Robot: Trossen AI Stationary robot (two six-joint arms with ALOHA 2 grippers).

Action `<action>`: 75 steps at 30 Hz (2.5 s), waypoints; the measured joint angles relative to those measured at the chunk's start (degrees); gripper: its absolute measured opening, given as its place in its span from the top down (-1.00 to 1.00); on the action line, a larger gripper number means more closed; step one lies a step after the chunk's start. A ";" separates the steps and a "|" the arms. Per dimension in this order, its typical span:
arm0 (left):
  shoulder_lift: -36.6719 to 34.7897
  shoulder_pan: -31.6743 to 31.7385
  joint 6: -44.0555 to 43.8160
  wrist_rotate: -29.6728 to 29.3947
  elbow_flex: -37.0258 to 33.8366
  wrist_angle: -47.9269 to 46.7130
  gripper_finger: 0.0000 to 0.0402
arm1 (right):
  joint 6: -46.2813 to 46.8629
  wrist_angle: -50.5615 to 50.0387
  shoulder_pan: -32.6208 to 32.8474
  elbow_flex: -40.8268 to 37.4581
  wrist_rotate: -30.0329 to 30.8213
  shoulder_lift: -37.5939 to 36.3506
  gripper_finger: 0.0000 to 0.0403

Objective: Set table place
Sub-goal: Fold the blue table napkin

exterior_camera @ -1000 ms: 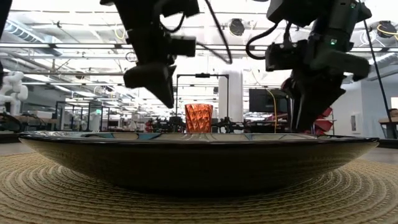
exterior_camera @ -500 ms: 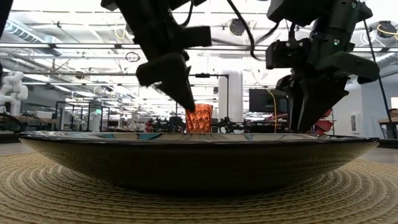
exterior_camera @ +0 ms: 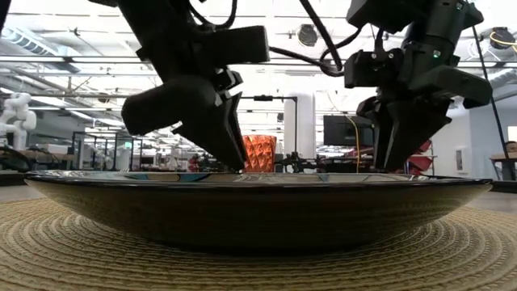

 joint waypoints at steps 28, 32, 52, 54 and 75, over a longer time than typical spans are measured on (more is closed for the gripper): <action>3.94 2.32 -1.14 0.65 -0.13 -0.56 0.57 | -1.42 0.98 -0.20 -0.03 -0.12 0.00 0.40; 3.94 2.32 -1.23 0.60 -0.11 -0.60 0.57 | -1.87 0.07 -0.20 -0.03 -0.46 0.04 0.40; 3.94 2.36 -1.52 0.19 -0.13 -0.62 0.57 | -2.43 0.87 -0.37 -0.03 -0.25 5.31 0.40; 3.94 2.36 -1.45 0.19 -0.13 -0.60 0.57 | -2.34 0.95 -0.37 -0.03 0.85 5.31 0.40; 3.94 2.38 -1.55 0.65 -0.18 -0.29 0.96 | -0.15 1.43 -0.44 -0.03 1.54 5.31 0.91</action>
